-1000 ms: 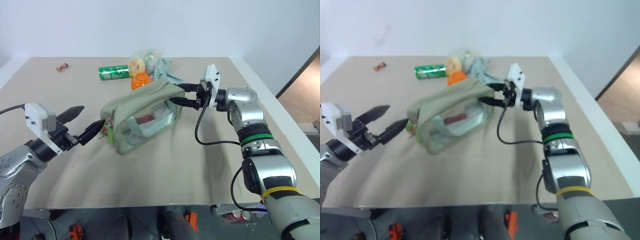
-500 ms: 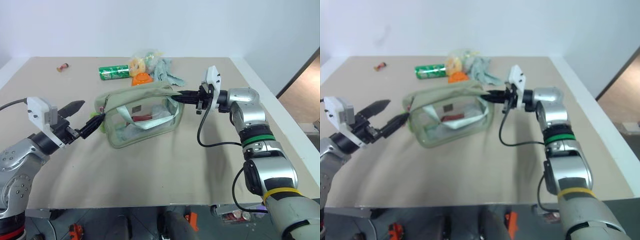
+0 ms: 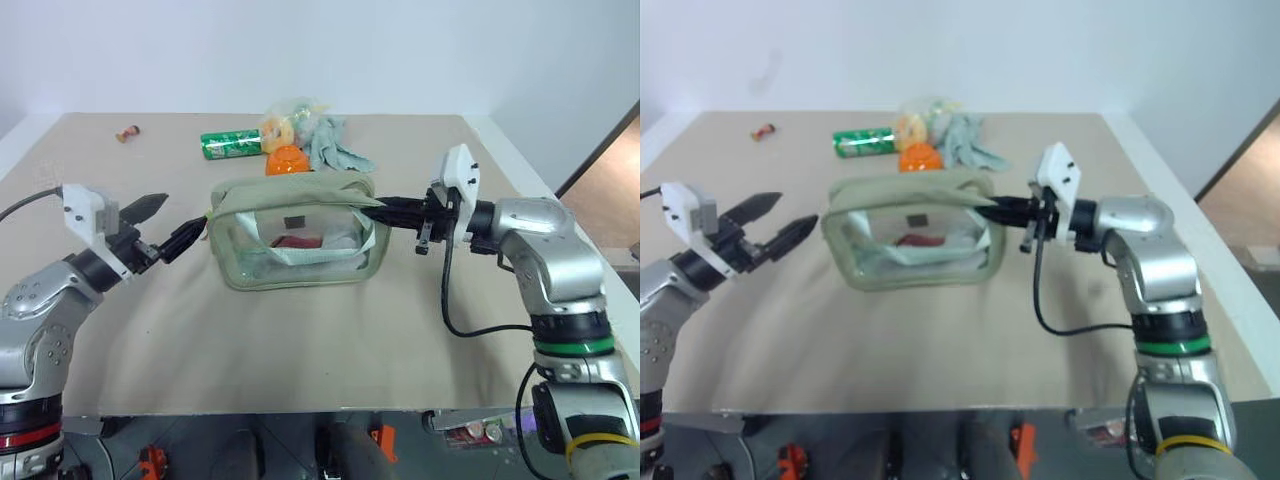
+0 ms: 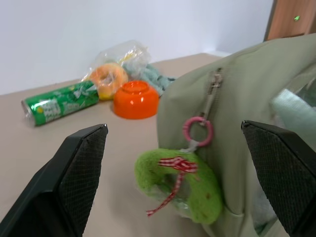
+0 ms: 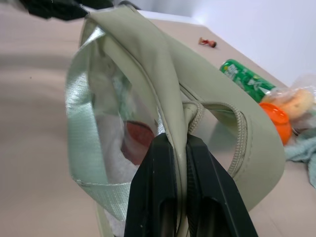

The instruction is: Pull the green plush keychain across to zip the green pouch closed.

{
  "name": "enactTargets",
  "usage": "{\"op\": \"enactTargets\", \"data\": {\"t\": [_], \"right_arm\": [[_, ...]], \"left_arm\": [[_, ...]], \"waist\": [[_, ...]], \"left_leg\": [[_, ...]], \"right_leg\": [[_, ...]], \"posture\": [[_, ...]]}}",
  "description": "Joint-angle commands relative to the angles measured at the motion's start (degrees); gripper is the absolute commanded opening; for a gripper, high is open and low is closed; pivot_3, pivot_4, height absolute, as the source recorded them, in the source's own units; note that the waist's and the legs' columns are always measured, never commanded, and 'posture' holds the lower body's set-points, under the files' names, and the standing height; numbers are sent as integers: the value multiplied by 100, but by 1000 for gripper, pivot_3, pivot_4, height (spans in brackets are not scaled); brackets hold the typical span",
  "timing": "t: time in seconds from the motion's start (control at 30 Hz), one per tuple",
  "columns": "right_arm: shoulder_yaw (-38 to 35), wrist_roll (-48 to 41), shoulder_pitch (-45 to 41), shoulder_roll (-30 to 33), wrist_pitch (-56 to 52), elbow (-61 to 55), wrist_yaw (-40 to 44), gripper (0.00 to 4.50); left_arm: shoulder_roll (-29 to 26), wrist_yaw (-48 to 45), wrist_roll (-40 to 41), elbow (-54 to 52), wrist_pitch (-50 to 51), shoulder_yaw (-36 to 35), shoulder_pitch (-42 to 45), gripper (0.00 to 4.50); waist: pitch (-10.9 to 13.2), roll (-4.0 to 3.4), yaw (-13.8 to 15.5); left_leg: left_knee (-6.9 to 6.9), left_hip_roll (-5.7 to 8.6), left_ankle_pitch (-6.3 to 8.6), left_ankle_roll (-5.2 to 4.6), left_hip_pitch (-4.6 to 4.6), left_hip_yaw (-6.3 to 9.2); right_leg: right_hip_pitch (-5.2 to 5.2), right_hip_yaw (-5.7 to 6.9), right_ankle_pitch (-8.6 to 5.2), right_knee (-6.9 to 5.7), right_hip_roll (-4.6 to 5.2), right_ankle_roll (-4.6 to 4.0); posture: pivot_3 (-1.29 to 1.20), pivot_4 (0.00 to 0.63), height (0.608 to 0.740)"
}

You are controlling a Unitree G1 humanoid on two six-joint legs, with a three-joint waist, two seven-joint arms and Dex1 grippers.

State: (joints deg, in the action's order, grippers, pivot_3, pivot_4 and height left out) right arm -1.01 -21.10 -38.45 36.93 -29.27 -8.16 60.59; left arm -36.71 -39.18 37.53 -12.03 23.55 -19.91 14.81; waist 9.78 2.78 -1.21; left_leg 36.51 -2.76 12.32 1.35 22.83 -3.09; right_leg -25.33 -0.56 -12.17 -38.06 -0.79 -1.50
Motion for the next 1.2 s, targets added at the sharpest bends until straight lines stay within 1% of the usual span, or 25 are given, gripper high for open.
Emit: {"op": "enactTargets", "data": {"t": [0.03,0.2,0.4,0.67,0.77,0.9,1.0,1.07,1.2], "right_arm": [[-395,-466,265,148,-587,-1057,-391,27],[-554,-642,806,304,-742,-1565,-619,27],[-613,-661,1327,382,-539,-1759,-766,27],[-376,-229,1320,306,450,-1144,-711,27],[-254,-92,1170,264,878,-719,-573,27],[-64,76,1019,324,1443,-189,-230,27],[-23,137,1010,333,1635,-45,-138,27],[-15,115,1064,305,1662,-71,-132,27],[29,79,1138,266,1691,-147,-159,27]], "left_arm": [[63,-66,-16,18,-115,70,213,4500],[136,-139,-4,57,-64,232,375,4500],[96,-258,148,16,85,208,450,4500],[-320,-479,796,-608,716,-197,-84,4500],[-362,-390,1012,-862,922,-301,-230,4500],[-295,-23,1048,-925,1046,-391,-250,4500],[-181,404,861,-822,994,-428,-231,4500],[-134,681,600,-594,872,-495,-247,4500],[-166,751,192,-355,693,-337,-204,4500]], "waist": [[0,0,5],[1,2,4],[0,3,3],[1,4,-4],[1,4,0],[1,4,1],[1,5,2],[1,5,3],[0,6,1]], "left_leg": [[0,0,0,0,0,1],[2,4,0,0,2,1],[3,8,0,0,2,2],[2,6,0,0,0,3],[5,5,0,0,-1,3],[10,8,-1,-1,-6,3],[10,8,-1,-1,-7,2],[8,8,0,-1,-8,3],[7,7,0,-1,-11,2]], "right_leg": [[0,2,0,0,0,0],[1,2,0,1,2,1],[2,1,-1,1,1,5],[2,3,-2,1,-5,3],[3,3,-1,1,-4,4],[9,2,1,1,-4,8],[10,1,1,1,-3,8],[10,0,1,1,-3,8],[10,0,1,1,-7,7]], "posture": [[0,150,740],[0,150,740],[0,150,740],[0,150,740],[0,150,740],[0,150,740],[0,150,740],[0,150,740],[0,150,740]]}}
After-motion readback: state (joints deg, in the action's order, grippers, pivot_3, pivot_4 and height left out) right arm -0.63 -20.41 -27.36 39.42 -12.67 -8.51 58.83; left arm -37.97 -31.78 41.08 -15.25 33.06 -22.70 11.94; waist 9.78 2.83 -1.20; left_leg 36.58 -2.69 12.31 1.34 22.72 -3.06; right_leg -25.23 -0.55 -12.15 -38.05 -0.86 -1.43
